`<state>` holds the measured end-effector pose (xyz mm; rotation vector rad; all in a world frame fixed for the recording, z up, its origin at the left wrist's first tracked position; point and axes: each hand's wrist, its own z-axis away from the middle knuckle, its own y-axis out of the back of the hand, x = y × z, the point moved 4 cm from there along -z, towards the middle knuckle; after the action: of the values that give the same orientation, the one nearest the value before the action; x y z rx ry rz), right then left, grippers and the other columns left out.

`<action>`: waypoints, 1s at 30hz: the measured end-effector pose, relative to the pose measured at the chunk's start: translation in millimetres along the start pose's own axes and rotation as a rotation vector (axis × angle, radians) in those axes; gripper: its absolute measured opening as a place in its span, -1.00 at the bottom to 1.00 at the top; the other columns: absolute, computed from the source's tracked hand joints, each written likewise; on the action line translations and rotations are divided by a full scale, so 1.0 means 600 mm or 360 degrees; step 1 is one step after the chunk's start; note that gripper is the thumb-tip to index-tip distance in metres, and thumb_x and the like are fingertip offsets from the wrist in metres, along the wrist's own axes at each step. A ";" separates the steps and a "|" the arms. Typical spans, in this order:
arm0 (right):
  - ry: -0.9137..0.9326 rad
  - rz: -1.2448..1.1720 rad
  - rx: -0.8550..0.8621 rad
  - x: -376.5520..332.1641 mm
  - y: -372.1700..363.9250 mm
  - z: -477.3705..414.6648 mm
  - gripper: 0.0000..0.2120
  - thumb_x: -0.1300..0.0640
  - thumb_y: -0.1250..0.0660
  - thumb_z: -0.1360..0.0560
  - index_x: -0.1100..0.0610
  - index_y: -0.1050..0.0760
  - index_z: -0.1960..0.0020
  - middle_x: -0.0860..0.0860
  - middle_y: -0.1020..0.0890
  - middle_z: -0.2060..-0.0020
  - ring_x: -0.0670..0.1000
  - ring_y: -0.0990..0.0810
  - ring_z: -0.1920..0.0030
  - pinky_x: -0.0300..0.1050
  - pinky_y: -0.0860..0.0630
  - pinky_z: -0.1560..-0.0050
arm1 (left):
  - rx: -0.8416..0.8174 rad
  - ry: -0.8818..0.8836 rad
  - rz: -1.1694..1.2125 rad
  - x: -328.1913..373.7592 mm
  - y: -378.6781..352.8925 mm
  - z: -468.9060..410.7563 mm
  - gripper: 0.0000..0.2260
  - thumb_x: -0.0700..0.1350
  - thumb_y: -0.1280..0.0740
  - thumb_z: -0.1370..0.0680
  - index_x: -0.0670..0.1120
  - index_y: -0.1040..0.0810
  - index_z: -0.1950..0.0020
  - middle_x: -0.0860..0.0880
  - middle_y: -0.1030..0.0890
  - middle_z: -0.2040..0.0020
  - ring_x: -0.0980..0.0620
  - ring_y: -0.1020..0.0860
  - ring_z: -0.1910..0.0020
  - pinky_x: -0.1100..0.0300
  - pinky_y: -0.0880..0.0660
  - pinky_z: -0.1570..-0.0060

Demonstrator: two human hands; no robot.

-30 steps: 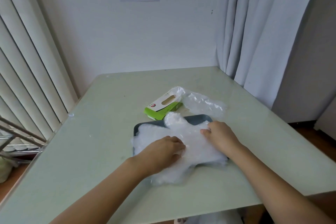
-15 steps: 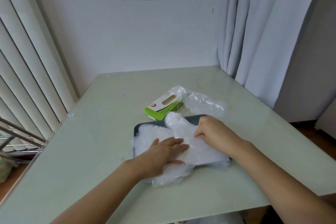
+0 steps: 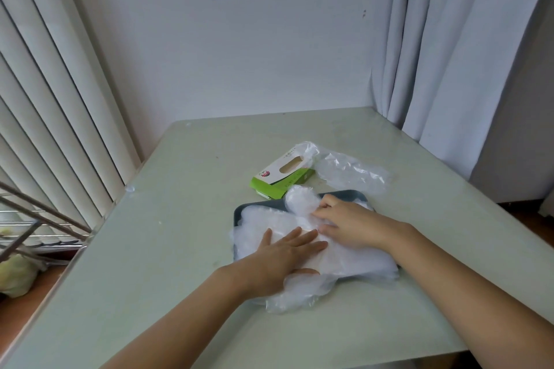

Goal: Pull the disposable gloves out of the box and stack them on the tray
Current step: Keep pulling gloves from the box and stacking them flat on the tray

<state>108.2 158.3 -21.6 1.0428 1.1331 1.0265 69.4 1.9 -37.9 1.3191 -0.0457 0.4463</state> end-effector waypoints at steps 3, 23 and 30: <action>-0.0027 0.0071 -0.0088 0.011 0.007 -0.008 -0.54 -0.13 -0.12 -0.61 -0.06 -0.25 -0.48 -0.15 -0.18 -0.46 -0.01 -0.20 -0.40 -0.06 -0.23 -0.36 | -0.0010 0.0005 0.0020 -0.006 -0.001 0.001 -0.49 0.12 -0.04 -0.65 0.18 0.05 -0.57 0.20 0.15 -0.57 0.12 0.17 -0.55 -0.23 0.22 -0.46; -0.0215 0.0120 -0.0256 0.044 0.026 -0.043 0.05 -0.42 -0.45 -0.17 -0.33 0.07 -0.49 -0.05 -0.24 -0.23 0.13 -0.23 -0.23 0.14 -0.32 -0.29 | -0.0036 0.0277 -0.0014 -0.035 -0.008 0.057 0.07 0.40 -0.38 -0.34 0.11 0.26 -0.57 0.13 0.27 -0.56 0.11 0.34 -0.51 -0.08 0.32 -0.49; -0.0218 0.0217 -0.0283 0.028 0.040 -0.052 0.15 -0.35 -0.54 -0.12 -0.41 0.17 -0.45 0.04 -0.28 -0.31 0.22 -0.22 -0.30 0.17 -0.30 -0.30 | 0.0025 0.0425 0.0131 -0.035 0.096 0.096 -0.31 0.33 -0.26 -0.44 0.16 -0.20 -0.51 0.25 -0.22 -0.46 0.21 -0.20 -0.41 0.29 -0.05 -0.36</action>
<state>77.4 182.8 -5.3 1.0410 0.8529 1.1243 42.8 -48.1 24.2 1.2662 0.1266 0.6907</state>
